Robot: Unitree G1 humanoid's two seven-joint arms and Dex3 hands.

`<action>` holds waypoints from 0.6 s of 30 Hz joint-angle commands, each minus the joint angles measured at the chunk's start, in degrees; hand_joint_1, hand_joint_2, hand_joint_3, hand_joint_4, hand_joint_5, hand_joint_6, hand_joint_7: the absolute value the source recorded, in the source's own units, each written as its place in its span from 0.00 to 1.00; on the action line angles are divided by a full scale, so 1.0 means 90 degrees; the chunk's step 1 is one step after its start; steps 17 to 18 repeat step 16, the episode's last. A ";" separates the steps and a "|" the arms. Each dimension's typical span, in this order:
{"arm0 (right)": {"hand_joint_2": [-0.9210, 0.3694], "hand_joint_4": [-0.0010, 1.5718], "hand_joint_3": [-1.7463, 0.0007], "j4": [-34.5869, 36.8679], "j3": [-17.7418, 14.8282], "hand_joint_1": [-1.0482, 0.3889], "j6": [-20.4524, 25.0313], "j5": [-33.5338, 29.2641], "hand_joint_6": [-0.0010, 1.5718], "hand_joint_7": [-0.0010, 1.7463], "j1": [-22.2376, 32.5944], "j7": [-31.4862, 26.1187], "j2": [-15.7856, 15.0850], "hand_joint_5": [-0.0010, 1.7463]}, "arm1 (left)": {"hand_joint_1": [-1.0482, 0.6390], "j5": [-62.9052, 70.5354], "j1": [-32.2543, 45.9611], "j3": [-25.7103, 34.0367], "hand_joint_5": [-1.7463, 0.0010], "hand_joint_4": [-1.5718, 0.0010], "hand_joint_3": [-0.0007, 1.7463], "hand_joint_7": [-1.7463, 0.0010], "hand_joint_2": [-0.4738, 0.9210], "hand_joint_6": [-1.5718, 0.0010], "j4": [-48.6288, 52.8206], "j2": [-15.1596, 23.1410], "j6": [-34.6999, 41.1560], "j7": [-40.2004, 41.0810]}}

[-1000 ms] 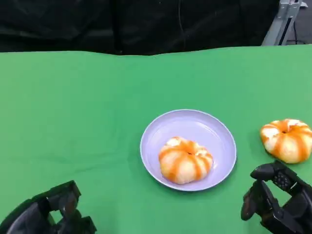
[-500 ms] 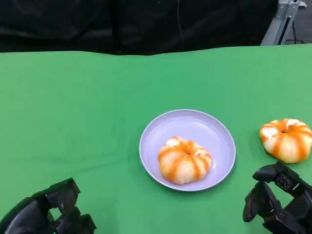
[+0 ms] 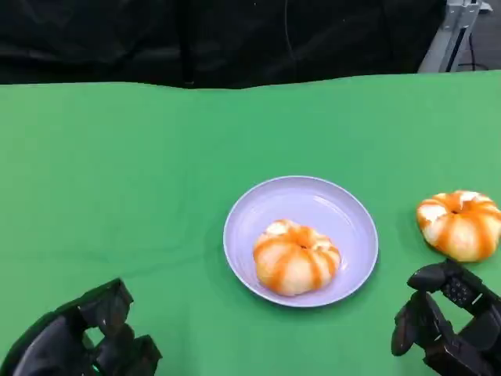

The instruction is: Grasp the bread from the table and place it into the plate.

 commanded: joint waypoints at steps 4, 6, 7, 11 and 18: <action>0.28 0.53 0.39 -0.0111 -0.0077 0.63 0.0130 0.0160 0.52 0.81 0.0058 -0.0008 -0.0144 1.00 | 0.53 -0.0044 -0.0082 0.0061 0.00 0.38 0.76 0.00 0.71 0.52 0.0001 -0.0009 -0.0083 0.0082; 0.27 0.53 0.39 -0.0131 -0.0071 0.63 0.0139 0.0152 0.52 0.81 0.0067 -0.0012 -0.0163 1.00 | 0.53 -0.0016 -0.0086 0.0050 0.00 0.38 0.76 0.00 0.71 0.51 -0.0003 -0.0016 -0.0143 0.0055; 0.27 0.53 0.39 -0.0137 -0.0069 0.62 0.0143 0.0146 0.52 0.81 0.0070 -0.0014 -0.0168 1.00 | 0.53 -0.0013 -0.0086 0.0047 0.00 0.38 0.76 0.00 0.72 0.52 0.0001 -0.0017 -0.0160 0.0045; 0.27 0.53 0.40 -0.0143 -0.0066 0.62 0.0147 0.0147 0.52 0.81 0.0072 -0.0020 -0.0175 1.00 | 0.53 -0.0015 -0.0083 0.0035 0.00 0.38 0.76 0.00 0.72 0.52 0.0008 -0.0012 -0.0188 0.0043; 0.27 0.53 0.40 -0.0131 -0.0029 0.63 0.0080 0.0137 0.52 0.81 0.0100 -0.0016 -0.0124 1.00 | 0.53 -0.0089 -0.0106 0.0086 0.00 0.38 0.75 0.00 0.72 0.51 0.0102 0.0011 -0.0177 -0.0031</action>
